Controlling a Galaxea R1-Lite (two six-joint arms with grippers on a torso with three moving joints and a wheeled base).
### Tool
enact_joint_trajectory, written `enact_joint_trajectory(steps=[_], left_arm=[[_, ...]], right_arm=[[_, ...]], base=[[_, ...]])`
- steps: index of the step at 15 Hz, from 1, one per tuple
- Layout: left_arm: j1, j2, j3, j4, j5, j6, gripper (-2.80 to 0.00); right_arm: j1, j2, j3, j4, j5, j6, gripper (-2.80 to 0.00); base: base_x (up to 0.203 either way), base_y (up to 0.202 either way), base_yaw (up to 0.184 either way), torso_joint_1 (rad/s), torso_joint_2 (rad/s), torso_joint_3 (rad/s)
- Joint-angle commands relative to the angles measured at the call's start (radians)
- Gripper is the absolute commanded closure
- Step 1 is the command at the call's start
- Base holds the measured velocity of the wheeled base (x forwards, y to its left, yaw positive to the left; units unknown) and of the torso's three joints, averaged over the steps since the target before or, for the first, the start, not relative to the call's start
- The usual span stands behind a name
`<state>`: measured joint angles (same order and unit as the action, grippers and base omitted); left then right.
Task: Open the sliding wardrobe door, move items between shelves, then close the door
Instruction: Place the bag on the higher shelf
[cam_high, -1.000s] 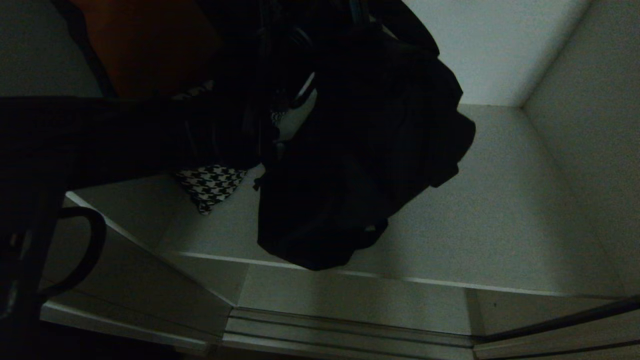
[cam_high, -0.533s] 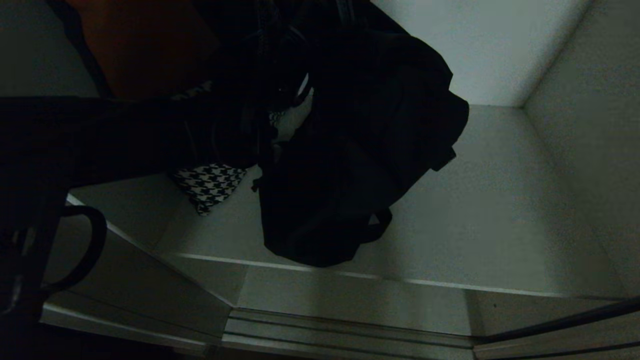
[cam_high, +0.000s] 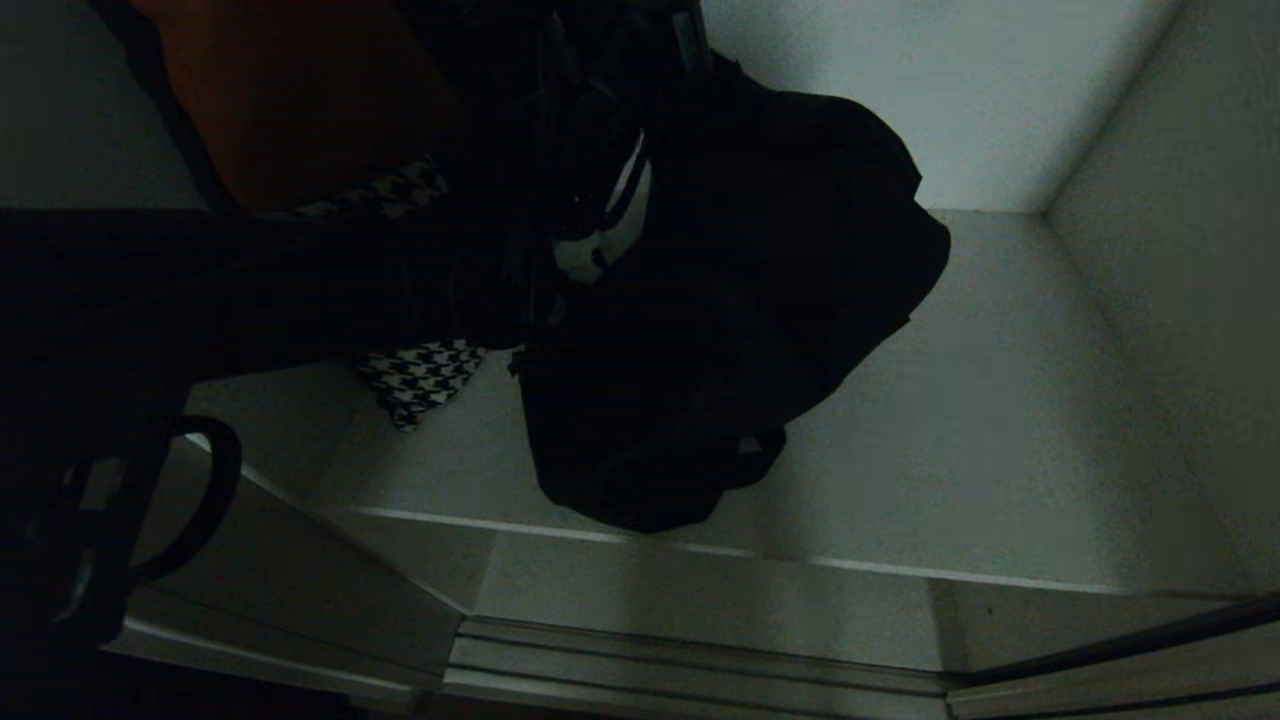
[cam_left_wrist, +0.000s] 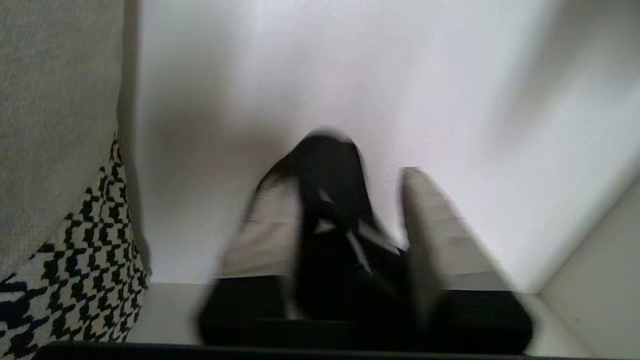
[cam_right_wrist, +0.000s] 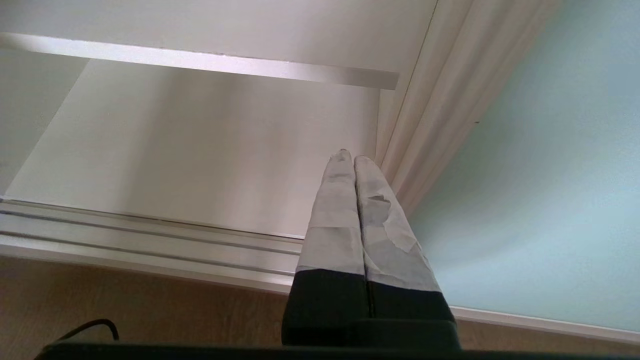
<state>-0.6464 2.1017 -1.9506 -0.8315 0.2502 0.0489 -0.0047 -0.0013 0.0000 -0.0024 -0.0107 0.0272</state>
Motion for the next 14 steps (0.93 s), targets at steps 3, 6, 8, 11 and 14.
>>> enact_joint_trajectory(steps=[3,6,8,11,14], left_arm=[[0.001,-0.014,0.001,-0.057,-0.011,0.023,-2.8],[0.001,-0.016,0.001,-0.061,-0.009,0.037,-2.8],[0.001,-0.038,0.001,-0.07,-0.01,0.048,-2.8],[-0.01,-0.065,0.006,0.077,-0.007,0.037,-2.8],[-0.024,-0.123,0.011,0.363,-0.007,-0.025,-2.8]], right_arm=[[0.0,0.0,0.0,-0.001,0.0,0.0,0.0],[-0.001,0.0,0.0,-0.001,0.0,0.0,0.0],[0.0,0.0,0.0,-0.001,0.0,0.0,0.0],[0.0,0.0,0.0,-0.001,0.0,0.0,0.0],[-0.001,0.0,0.0,-0.001,0.0,0.0,0.0]], base=[[0.0,0.0,0.0,0.0,0.0,0.0],[0.0,0.0,0.0,0.0,0.0,0.0],[0.0,0.0,0.0,0.0,0.0,0.0],[0.0,0.0,0.0,0.0,0.0,0.0],[0.0,0.0,0.0,0.0,0.0,0.0]])
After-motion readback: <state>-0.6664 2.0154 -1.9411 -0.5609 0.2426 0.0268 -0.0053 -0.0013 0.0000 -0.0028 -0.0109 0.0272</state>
